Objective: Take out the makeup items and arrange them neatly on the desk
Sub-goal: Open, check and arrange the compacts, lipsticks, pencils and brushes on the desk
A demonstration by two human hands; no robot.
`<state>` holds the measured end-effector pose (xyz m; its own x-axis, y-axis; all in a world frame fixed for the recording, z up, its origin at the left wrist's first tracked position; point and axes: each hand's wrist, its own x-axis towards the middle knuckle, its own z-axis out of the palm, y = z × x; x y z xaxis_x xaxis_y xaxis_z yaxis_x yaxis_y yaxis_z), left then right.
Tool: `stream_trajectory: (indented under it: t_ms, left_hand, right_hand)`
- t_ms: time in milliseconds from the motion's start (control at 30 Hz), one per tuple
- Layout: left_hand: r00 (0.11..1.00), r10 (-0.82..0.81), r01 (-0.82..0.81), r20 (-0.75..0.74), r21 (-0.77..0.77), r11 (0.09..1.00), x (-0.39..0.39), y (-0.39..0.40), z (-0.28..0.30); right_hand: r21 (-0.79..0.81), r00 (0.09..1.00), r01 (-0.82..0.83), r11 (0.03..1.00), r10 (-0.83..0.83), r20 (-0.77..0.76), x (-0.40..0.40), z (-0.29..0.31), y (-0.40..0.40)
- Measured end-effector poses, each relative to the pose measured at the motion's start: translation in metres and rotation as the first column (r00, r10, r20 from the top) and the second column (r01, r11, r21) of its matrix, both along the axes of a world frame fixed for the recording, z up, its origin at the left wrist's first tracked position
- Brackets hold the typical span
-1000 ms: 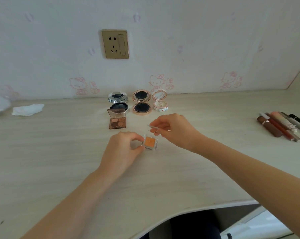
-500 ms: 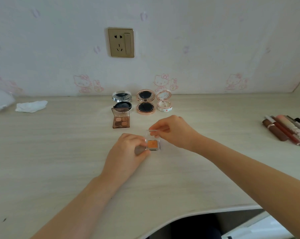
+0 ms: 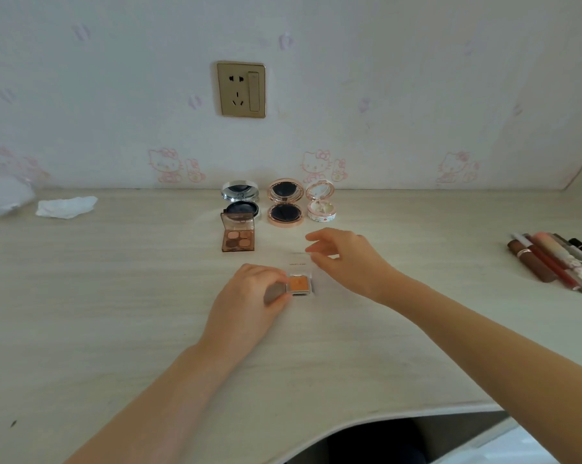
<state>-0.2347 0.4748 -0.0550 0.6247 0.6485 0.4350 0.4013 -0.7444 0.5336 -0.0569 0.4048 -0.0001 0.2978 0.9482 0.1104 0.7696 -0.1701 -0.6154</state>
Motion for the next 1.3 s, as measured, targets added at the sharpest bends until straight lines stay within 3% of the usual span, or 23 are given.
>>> stream_trajectory:
  t_ms: [467, 967, 1300]
  left_hand:
    - [0.993, 0.076, -0.080, -0.087, -0.038, 0.996, 0.002, -0.001, 0.001]
    - [0.970, 0.135, -0.049, -0.203, 0.382, 0.923, 0.038, 0.055, 0.007]
    - [0.930, 0.193, -0.063, -0.311, 0.384, 0.921, 0.058, 0.079, 0.003]
  right_hand:
    - [0.030, 0.989, 0.004, 1.000, -0.008, 0.149, -0.021, -0.037, -0.025]
    - [0.042, 0.995, 0.053, 0.998, -0.056, 0.081, 0.003, -0.028, 0.039]
    - [0.006, 0.992, 0.081, 0.997, -0.081, 0.101, 0.013, -0.026, 0.060]
